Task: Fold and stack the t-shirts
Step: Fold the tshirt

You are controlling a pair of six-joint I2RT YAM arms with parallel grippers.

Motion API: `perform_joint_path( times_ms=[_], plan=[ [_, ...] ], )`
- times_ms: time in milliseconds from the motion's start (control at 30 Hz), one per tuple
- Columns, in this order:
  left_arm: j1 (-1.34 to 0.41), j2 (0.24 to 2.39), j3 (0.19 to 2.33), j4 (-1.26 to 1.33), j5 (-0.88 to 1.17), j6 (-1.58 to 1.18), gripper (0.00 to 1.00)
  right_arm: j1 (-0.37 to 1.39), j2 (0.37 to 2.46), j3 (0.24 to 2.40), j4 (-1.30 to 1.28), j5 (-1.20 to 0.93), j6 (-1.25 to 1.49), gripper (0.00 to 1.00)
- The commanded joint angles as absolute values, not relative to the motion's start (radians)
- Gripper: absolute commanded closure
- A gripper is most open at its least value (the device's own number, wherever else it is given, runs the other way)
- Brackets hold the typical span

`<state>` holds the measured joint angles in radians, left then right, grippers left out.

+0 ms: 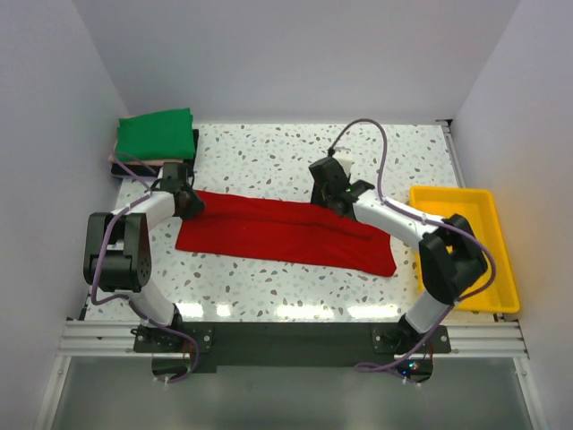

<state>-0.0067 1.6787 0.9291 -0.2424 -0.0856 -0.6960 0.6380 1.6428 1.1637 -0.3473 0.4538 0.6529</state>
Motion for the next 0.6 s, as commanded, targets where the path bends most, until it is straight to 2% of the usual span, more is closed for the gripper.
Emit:
perform_joint_path(
  times_ms=[0, 133, 400, 567],
  plan=[
    [0.000, 1.655, 0.930, -0.198, -0.064, -0.693, 0.65, 0.615, 1.742, 1.278, -0.396, 0.515, 0.608, 0.52],
    [0.000, 1.660, 0.942, -0.203, -0.064, -0.689, 0.65, 0.592, 1.874, 1.388, -0.454, 0.548, 0.598, 0.51],
    [0.000, 1.674, 0.950, -0.202, -0.058, -0.687, 0.66, 0.583, 1.944, 1.417, -0.479, 0.551, 0.612, 0.51],
    [0.000, 1.674, 0.948, -0.201, -0.061, -0.686, 0.66, 0.580, 1.948, 1.407, -0.472, 0.558, 0.612, 0.57]
  ],
)
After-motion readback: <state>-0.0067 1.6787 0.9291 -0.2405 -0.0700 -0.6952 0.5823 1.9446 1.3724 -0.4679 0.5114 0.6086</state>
